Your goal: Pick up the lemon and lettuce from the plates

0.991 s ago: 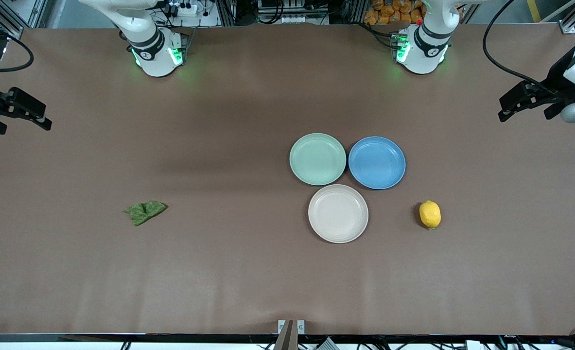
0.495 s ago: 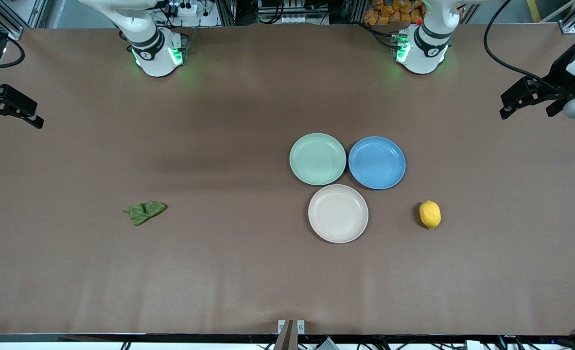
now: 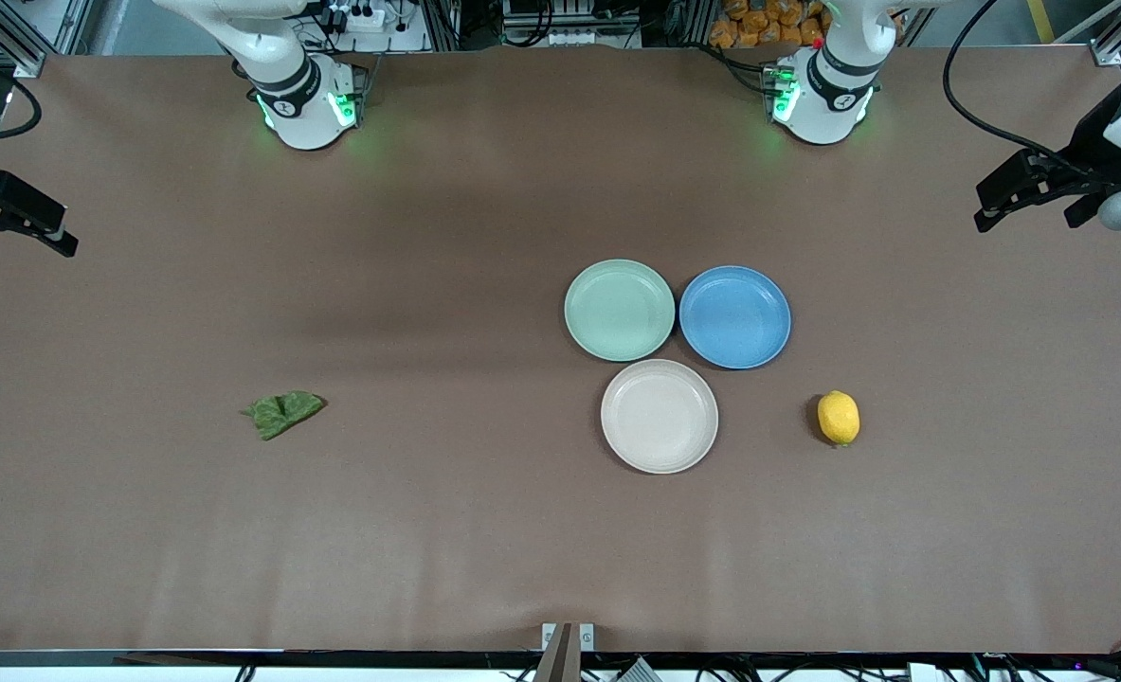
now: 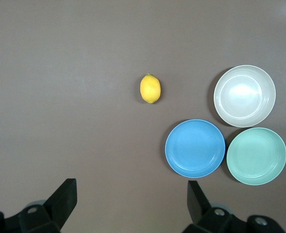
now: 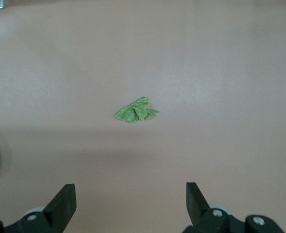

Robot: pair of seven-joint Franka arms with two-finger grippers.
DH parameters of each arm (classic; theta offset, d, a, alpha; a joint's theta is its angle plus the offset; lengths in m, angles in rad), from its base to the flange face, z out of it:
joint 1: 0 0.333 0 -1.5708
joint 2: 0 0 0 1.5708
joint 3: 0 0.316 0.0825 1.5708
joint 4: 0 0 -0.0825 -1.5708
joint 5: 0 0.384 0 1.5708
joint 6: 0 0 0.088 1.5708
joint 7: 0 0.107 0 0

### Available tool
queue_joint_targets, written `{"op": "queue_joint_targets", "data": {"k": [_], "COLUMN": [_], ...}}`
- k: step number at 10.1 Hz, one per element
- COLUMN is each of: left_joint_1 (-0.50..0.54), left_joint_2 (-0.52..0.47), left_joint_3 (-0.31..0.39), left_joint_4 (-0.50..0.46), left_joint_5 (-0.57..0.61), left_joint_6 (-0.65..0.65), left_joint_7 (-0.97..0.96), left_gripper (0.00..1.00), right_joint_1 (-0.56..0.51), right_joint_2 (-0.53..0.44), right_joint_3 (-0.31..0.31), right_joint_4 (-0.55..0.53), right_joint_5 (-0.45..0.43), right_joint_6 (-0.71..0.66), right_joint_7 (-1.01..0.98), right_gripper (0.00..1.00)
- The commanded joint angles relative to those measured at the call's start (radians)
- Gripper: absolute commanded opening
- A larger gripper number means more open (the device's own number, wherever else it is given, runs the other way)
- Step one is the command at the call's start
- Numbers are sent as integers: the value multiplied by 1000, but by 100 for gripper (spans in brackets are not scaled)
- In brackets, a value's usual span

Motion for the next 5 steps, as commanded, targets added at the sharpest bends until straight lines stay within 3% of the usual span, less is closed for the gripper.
{"op": "queue_joint_targets", "data": {"k": [1,5], "left_joint_1": [1,0], "left_joint_2": [-5,-3], "left_joint_3": [1,3], "left_joint_4": [11,11], "left_joint_5": [-9,-9], "left_joint_6": [-21,-21], "left_joint_7": [25,25], "left_gripper": [100,100], "right_joint_1": [-6,-1], "right_joint_2": [-15,-16], "right_joint_3": [3,8], "right_joint_4": [-16,-16], "right_joint_5": [3,3], "right_joint_6": [8,10], "right_joint_7": [-9,-9], "right_gripper": [100,100]}}
